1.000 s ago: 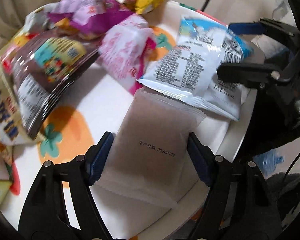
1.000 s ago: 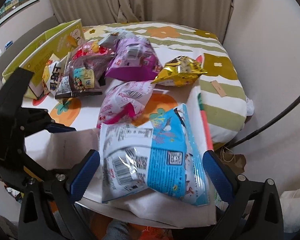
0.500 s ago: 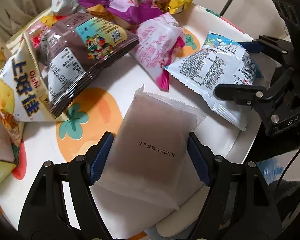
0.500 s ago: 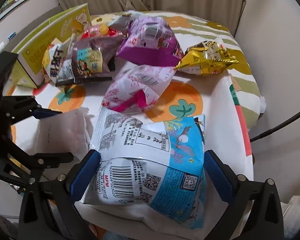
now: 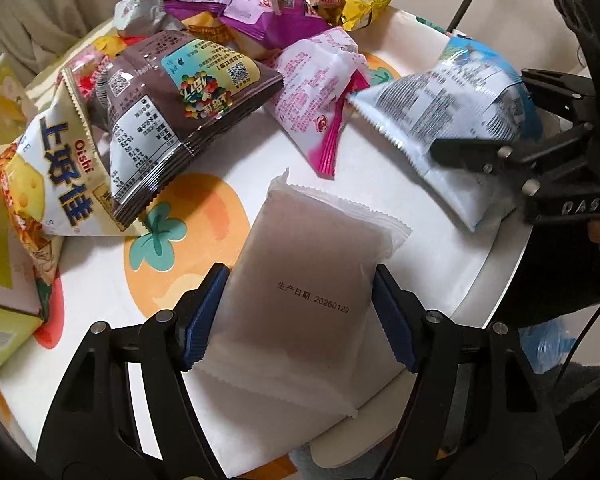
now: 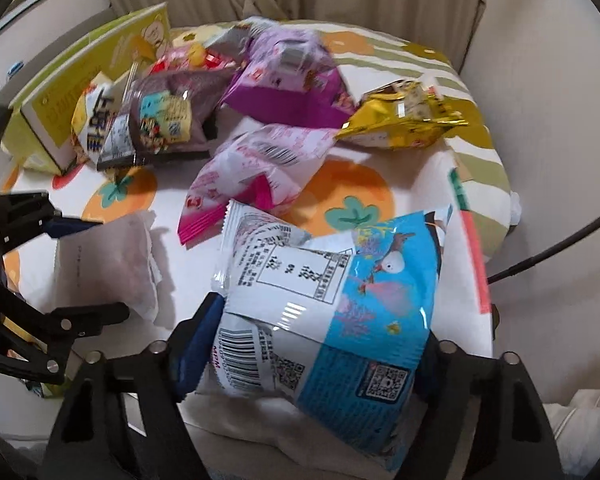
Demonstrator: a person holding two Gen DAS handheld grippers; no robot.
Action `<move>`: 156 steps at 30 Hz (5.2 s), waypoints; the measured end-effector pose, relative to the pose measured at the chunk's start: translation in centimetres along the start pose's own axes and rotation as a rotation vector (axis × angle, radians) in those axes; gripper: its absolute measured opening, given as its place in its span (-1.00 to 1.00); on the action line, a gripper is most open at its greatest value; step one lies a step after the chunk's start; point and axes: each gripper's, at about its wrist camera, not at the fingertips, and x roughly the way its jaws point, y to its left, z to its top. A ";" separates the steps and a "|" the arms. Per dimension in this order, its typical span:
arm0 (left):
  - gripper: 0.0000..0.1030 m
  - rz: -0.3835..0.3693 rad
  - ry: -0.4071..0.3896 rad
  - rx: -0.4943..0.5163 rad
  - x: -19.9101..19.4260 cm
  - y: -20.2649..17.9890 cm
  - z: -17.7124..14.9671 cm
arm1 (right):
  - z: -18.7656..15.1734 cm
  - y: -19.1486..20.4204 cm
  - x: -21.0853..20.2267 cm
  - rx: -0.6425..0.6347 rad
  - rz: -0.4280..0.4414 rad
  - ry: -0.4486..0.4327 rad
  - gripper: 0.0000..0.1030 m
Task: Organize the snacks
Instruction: 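Carry both bags over the green box and release them inside, then move both tools back toward the remaining snacks, then grasp the purple bag with the right tool while the left tool grasps the cheese-stick bag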
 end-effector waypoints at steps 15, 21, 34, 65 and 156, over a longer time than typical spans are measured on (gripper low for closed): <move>0.31 0.014 -0.136 -0.112 -10.6 1.9 1.3 | 2.6 2.1 -6.8 -0.024 0.014 -0.096 0.37; 0.31 0.059 -0.230 -0.180 -17.6 4.0 1.5 | 6.7 4.9 -10.6 -0.052 0.056 -0.162 0.37; 0.31 0.180 -0.317 -0.316 -25.5 21.4 1.8 | 20.0 17.7 -11.5 -0.117 0.192 -0.272 0.37; 0.96 0.150 -0.154 -0.539 -17.7 39.5 -1.5 | 30.8 29.4 2.2 -0.067 0.185 -0.054 0.38; 0.82 0.463 -0.147 -0.523 -3.3 10.3 6.0 | 17.0 6.3 2.6 -0.002 0.378 -0.037 0.94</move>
